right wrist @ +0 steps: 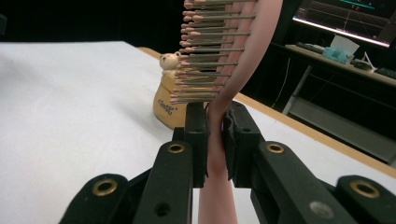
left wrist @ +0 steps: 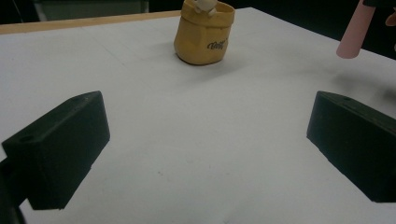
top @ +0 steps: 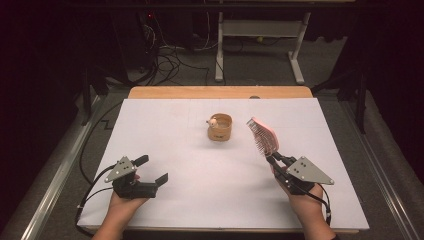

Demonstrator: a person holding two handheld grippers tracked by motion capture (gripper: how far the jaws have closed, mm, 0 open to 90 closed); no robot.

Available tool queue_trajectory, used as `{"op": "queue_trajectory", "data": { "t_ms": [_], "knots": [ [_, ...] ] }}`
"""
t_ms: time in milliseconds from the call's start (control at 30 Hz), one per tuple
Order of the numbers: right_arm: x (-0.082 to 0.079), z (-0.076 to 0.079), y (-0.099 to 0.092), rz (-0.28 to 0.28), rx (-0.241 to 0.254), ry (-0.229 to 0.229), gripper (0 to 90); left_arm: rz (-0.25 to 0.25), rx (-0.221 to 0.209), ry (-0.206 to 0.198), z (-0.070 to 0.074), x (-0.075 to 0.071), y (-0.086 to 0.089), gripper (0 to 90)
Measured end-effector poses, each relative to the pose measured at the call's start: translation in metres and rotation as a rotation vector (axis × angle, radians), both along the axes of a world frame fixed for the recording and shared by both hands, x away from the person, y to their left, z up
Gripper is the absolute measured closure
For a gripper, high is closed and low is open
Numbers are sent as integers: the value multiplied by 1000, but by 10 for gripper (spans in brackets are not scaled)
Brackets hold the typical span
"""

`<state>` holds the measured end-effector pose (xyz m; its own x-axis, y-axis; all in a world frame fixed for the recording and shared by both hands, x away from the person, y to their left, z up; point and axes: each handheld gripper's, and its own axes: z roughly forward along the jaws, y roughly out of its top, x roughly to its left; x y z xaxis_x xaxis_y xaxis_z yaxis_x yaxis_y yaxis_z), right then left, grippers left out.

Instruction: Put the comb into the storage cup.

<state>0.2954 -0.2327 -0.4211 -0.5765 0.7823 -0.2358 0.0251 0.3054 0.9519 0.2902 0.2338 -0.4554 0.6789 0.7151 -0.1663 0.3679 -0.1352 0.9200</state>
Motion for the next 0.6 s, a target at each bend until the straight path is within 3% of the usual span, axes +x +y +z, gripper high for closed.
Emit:
{"op": "queue_trajectory", "data": {
  "t_ms": [600],
  "knots": [
    [6, -3, -19, 8, 198, 58, 820, -7, -14, -8, 0, -1, 0, 0]
  ]
}}
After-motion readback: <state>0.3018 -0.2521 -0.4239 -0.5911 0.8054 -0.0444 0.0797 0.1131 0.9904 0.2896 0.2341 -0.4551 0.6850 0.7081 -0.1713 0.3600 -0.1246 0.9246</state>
